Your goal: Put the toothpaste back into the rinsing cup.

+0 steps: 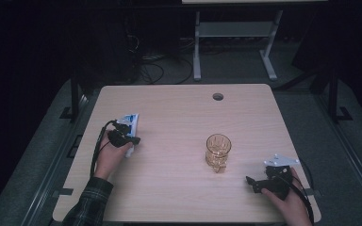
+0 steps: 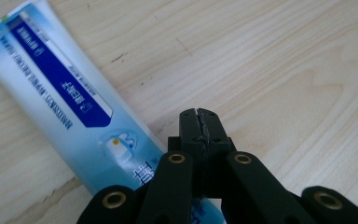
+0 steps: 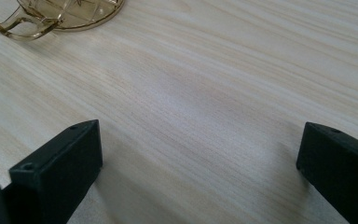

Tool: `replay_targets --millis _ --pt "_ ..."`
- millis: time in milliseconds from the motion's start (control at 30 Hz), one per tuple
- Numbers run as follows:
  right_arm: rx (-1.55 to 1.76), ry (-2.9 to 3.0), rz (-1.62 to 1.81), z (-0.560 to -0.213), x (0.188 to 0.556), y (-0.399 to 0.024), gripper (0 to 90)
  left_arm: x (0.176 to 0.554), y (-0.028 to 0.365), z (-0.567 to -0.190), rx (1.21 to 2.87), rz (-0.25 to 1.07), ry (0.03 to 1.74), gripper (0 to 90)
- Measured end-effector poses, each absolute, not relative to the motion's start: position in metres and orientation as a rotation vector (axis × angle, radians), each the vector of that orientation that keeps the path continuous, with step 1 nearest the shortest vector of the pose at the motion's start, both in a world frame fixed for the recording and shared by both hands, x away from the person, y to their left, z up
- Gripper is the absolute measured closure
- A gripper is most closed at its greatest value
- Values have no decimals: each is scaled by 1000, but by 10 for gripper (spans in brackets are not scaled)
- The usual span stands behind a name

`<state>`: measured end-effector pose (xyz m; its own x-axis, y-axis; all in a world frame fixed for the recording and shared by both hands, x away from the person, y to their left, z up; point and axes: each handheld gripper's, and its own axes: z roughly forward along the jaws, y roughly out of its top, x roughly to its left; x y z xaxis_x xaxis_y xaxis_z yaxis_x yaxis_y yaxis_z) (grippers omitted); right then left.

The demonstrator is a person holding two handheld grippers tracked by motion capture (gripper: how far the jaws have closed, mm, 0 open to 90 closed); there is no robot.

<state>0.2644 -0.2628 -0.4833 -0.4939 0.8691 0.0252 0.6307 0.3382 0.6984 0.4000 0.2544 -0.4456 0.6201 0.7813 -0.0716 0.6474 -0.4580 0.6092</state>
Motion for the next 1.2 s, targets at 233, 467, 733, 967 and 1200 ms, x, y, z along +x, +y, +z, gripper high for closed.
replay_targets --millis 233,467,733,967,1200 --pt "1328 2256 938 -483 264 -263 0 393 264 -446 2245 299 1131 900" --pt "1328 2257 937 -483 264 -263 0 386 276 -446 2249 314 1153 900" --pt "1327 2256 937 -483 264 -263 0 382 287 -444 2248 333 1174 900" --pt "1327 2256 937 -483 264 -263 0 378 294 -443 2256 364 1191 900" --pt "1327 2257 937 -483 264 -263 0 381 290 -433 2240 364 1170 886"
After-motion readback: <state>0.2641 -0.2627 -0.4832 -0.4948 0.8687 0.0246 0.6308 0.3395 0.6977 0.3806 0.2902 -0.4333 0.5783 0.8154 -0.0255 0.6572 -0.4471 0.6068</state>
